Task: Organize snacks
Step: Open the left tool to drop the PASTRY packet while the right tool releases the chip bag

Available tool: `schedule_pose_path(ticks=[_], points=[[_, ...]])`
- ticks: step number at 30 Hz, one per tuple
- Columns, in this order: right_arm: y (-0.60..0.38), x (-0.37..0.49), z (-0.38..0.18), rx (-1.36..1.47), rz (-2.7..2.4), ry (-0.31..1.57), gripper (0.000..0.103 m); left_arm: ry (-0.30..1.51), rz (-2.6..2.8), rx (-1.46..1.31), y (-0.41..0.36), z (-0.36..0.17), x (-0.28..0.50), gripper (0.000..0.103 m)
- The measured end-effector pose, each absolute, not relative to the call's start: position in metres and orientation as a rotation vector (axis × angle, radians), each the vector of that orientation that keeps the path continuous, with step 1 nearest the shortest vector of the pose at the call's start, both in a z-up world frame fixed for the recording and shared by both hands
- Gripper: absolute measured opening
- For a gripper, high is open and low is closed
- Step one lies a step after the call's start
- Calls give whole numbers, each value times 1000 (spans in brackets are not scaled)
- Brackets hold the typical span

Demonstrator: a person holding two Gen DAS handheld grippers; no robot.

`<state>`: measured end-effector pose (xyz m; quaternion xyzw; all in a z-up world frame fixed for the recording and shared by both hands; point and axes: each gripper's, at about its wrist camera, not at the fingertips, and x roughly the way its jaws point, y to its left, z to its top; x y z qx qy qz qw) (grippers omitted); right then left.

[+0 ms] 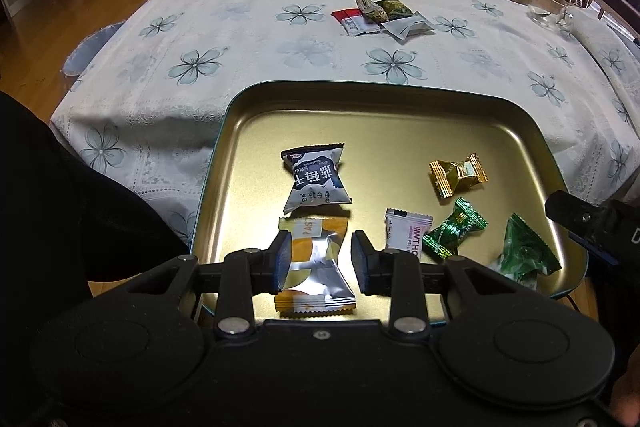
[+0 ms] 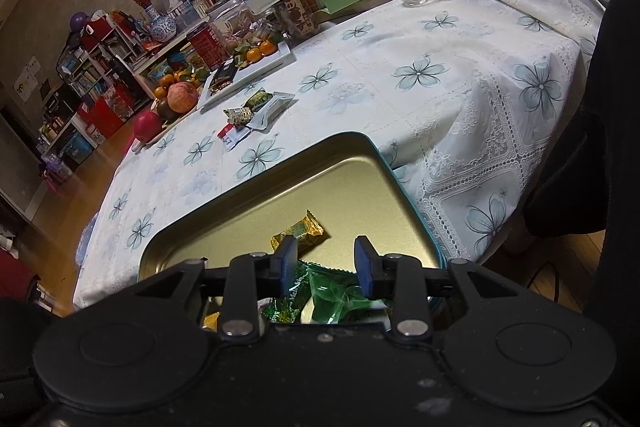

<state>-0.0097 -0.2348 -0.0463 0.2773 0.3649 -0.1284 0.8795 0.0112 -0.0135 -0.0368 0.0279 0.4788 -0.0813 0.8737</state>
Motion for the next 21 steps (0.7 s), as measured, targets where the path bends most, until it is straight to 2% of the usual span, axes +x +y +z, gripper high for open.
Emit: schedule_pose_path(ticks=[21], points=[[-230,-7,-48,562,-244,779,36,1013,-162,52,-11,-37,12,42]])
